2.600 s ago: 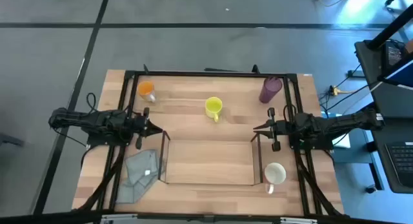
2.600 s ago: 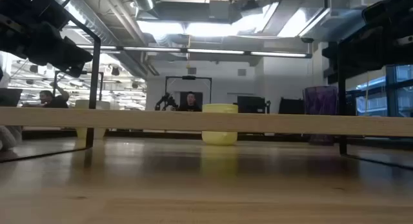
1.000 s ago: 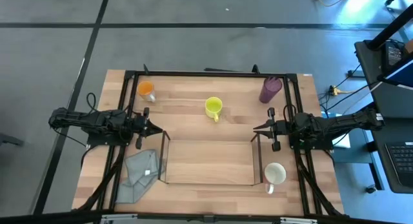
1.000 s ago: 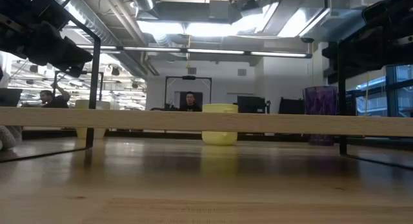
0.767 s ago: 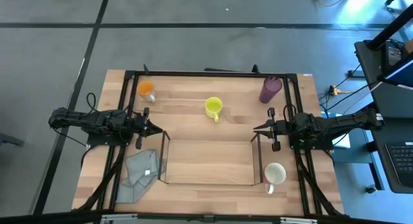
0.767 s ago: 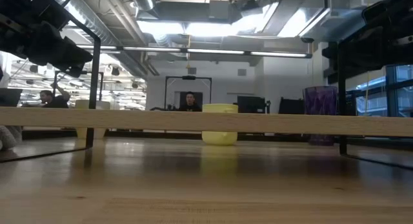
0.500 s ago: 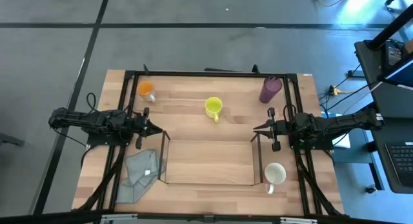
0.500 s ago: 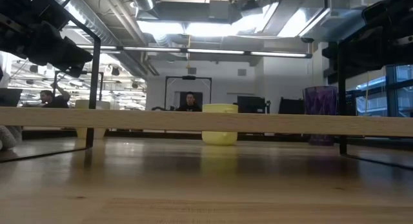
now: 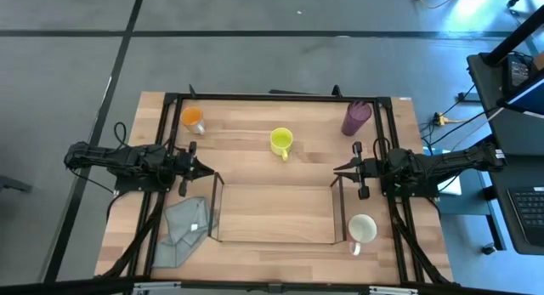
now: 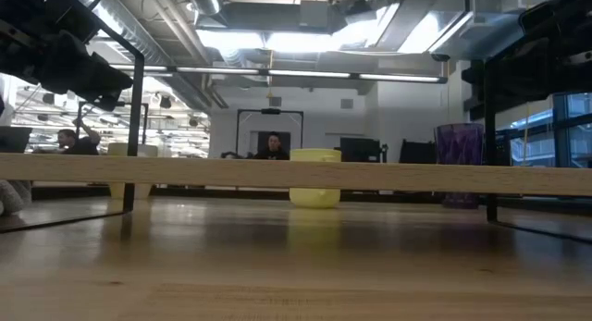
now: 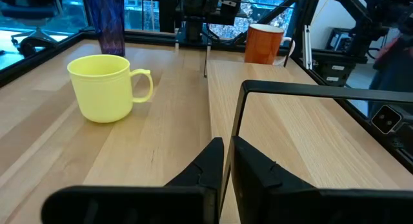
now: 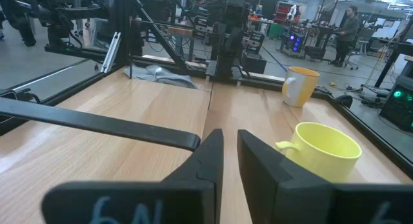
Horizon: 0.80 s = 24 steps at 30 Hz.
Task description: Stack small to large cups/mugs on shelf
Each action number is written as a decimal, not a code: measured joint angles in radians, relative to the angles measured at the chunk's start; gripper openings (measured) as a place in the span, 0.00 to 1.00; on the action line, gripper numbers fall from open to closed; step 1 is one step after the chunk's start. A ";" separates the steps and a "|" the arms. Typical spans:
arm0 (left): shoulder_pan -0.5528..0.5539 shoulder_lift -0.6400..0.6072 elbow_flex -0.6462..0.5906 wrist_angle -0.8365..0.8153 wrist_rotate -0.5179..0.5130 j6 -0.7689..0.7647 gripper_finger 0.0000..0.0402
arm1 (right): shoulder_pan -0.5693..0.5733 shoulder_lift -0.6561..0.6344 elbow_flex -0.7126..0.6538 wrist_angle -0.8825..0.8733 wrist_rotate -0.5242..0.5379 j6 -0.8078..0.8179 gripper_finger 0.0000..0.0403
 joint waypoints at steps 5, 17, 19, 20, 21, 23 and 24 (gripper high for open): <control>0.000 0.000 0.000 0.000 0.000 0.000 0.06 | 0.000 0.000 0.000 0.000 0.000 0.000 0.12; 0.000 0.000 0.000 0.000 0.000 0.000 0.06 | 0.000 0.000 0.000 0.056 -0.001 0.223 0.12; 0.000 0.000 0.000 0.000 0.000 0.000 0.06 | 0.000 0.000 0.000 0.095 -0.001 0.316 0.12; 0.000 0.000 0.000 0.000 0.000 0.000 0.06 | 0.000 0.000 0.000 0.112 -0.001 0.342 0.12; 0.000 0.000 0.000 0.000 0.000 0.000 0.06 | 0.000 0.000 0.000 0.135 -0.001 0.362 0.12; 0.000 0.000 0.000 0.000 0.000 0.000 0.06 | 0.000 0.001 0.000 0.221 -0.001 0.357 0.12; 0.000 0.000 0.000 0.000 0.000 0.000 0.06 | 0.000 0.001 0.000 0.280 -0.001 0.333 0.12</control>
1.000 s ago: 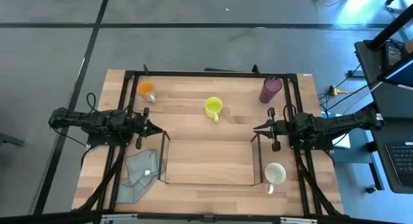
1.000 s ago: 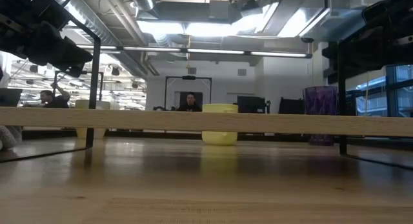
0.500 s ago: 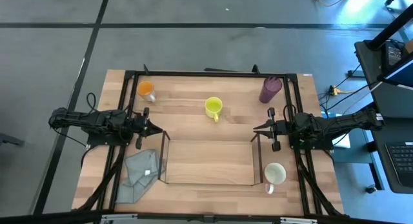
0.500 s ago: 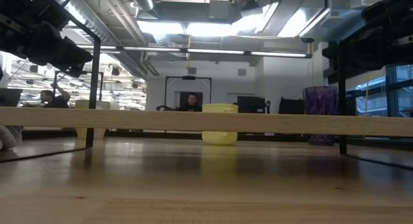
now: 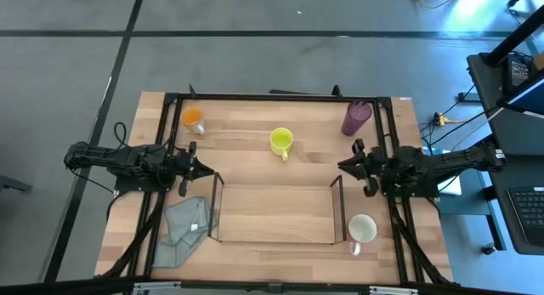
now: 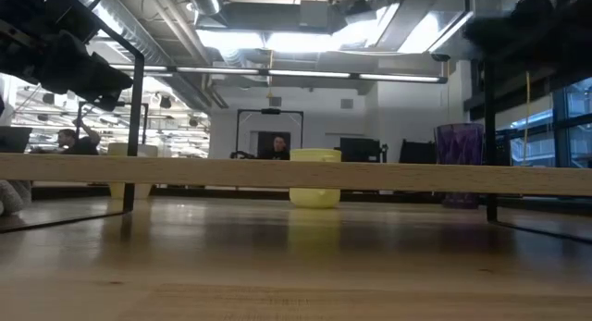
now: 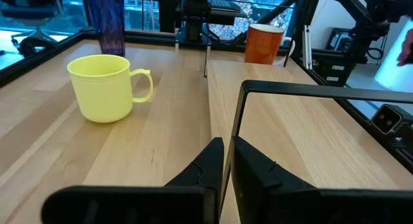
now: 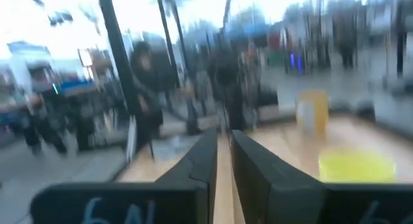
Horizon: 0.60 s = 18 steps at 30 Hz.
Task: Stack small to large cups/mugs on shelf
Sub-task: Put the violet cup on the shelf
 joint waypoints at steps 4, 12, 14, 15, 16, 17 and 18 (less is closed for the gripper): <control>0.000 0.000 0.000 0.000 0.000 0.000 0.06 | 0.000 -0.001 0.001 0.262 0.000 -0.143 0.12; 0.000 0.000 0.000 0.000 0.000 0.000 0.06 | 0.000 0.001 0.238 -0.011 0.047 -0.244 0.12; 0.000 0.000 0.000 0.000 0.000 0.000 0.06 | 0.000 0.017 0.372 -0.277 0.045 -0.288 0.12; 0.000 0.000 0.000 0.000 0.000 0.000 0.06 | 0.000 0.030 0.446 -0.405 0.046 -0.300 0.12; 0.000 0.000 0.000 0.000 0.000 0.000 0.06 | 0.000 0.048 0.516 -0.528 0.050 -0.308 0.12; 0.000 0.000 0.000 0.000 0.000 0.000 0.06 | 0.000 0.070 0.585 -0.635 0.064 -0.309 0.12; 0.000 0.000 0.000 0.000 0.000 0.000 0.06 | 0.000 0.092 0.652 -0.727 0.090 -0.303 0.12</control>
